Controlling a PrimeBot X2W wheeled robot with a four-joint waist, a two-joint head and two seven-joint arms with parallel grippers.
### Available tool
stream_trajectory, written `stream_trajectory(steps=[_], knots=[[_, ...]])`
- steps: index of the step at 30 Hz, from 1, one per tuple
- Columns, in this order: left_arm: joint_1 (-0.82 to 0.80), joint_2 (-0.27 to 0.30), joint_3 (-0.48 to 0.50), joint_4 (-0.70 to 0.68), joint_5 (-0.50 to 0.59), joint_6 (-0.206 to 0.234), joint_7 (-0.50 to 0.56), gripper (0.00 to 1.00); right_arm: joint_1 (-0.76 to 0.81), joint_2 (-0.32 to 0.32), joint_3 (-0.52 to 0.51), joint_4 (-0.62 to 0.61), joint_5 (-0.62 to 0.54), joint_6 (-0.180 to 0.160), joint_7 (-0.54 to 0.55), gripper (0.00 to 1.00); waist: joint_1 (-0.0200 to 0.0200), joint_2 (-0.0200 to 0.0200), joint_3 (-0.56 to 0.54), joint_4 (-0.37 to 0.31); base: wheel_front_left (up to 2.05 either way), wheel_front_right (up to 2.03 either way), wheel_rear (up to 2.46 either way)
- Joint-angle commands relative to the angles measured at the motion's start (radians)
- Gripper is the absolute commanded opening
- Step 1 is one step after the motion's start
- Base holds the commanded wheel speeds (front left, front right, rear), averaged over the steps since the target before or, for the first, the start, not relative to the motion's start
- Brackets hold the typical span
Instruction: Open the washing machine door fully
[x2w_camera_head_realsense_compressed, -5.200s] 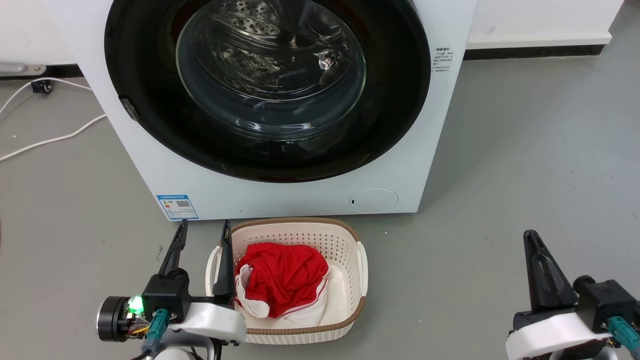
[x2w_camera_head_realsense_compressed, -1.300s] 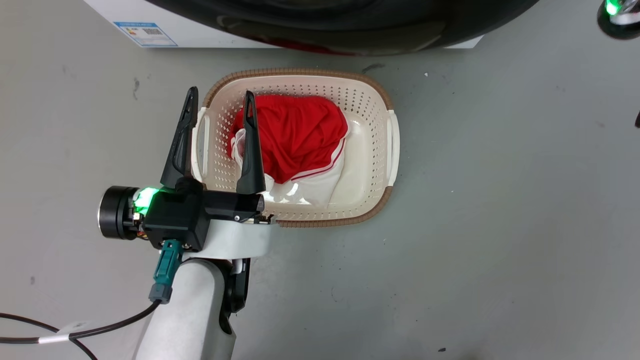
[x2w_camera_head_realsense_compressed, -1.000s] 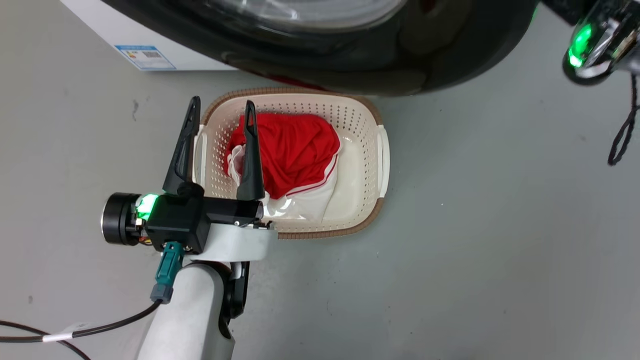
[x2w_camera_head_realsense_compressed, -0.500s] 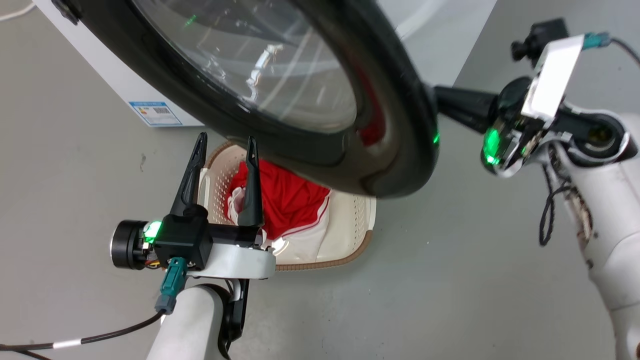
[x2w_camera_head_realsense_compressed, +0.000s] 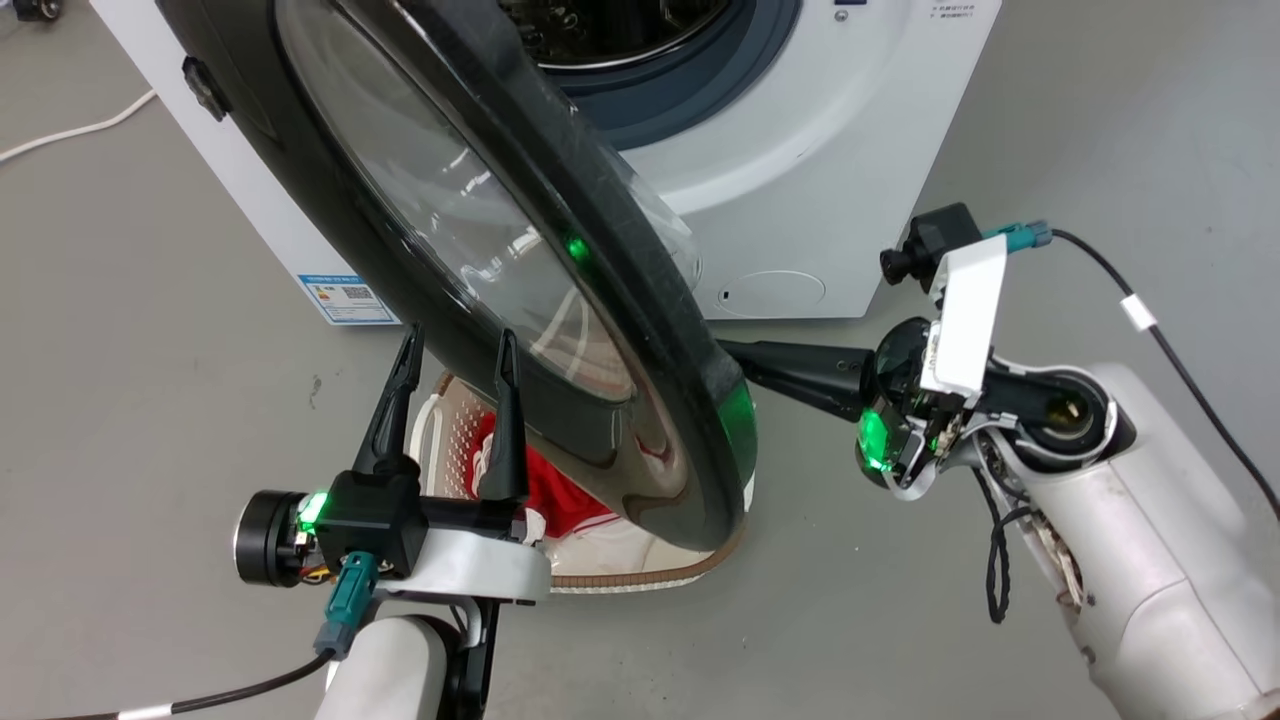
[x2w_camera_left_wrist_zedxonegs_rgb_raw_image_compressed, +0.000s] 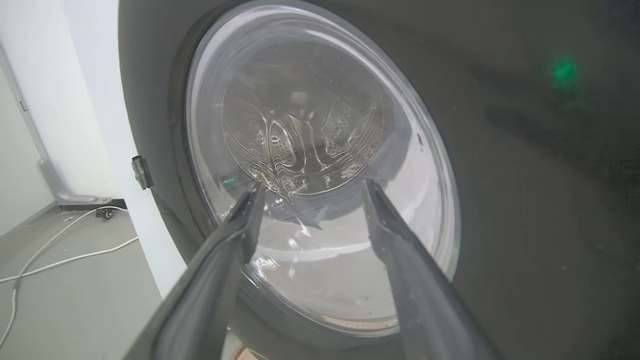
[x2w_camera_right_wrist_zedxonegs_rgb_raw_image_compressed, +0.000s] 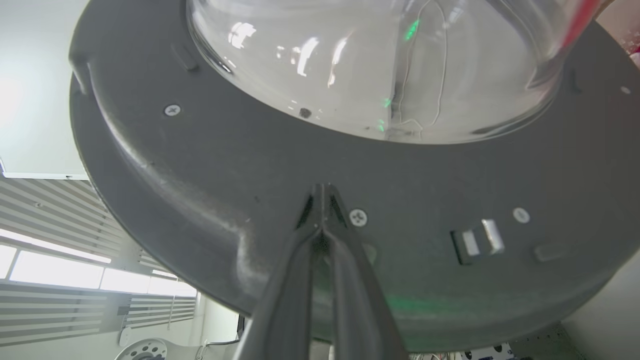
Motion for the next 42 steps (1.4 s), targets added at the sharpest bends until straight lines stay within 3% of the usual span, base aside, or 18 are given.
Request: stream_trajectory(steps=[1,9,20,30,31,32,33,42], knots=[[0.012,0.000,0.003,0.001,-0.004,-0.002,-0.003,1.00,0.025,0.013,0.007,-0.008,0.013,0.000,-0.002,0.00,0.0001,-0.0001,-0.008,0.004,0.00,0.00,0.00],[0.041,0.000,0.012,0.008,-0.013,0.006,-0.003,1.00,0.081,0.017,0.011,-0.042,0.004,0.000,-0.070,0.00,0.0001,-0.0001,-0.042,0.023,0.00,0.00,0.00],[0.083,0.000,0.040,0.007,-0.023,0.010,-0.003,1.00,0.247,-0.036,-0.162,-0.207,-0.173,0.000,-0.532,0.00,0.0001,-0.0001,-0.083,0.034,0.00,0.00,0.00],[0.138,0.000,0.077,0.014,-0.017,-0.001,-0.003,1.00,0.544,-0.075,-0.333,-0.362,-0.210,0.000,-0.780,0.00,0.0001,-0.0001,-0.132,0.016,0.00,0.00,0.00],[0.142,0.000,0.080,0.014,-0.017,-0.002,-0.003,1.00,0.570,-0.071,-0.344,-0.375,-0.213,0.000,-0.803,0.17,0.0001,-0.0001,-0.135,0.014,0.00,0.00,0.00],[0.146,0.000,0.083,0.015,-0.016,-0.004,-0.003,1.00,0.593,-0.066,-0.355,-0.385,-0.214,0.000,-0.821,0.55,0.0001,-0.0001,-0.137,0.012,0.00,0.00,0.00],[0.151,0.000,0.086,0.016,-0.015,-0.007,-0.003,1.00,0.614,-0.071,-0.365,-0.392,-0.229,0.000,-0.842,1.00,0.0001,-0.0001,-0.140,0.011,0.00,0.00,0.00],[0.174,0.000,0.099,0.031,-0.013,-0.019,-0.003,1.00,0.727,-0.067,-0.390,-0.387,-0.438,0.000,-1.041,1.00,0.0001,-0.0001,-0.172,0.002,0.00,0.00,0.00]])
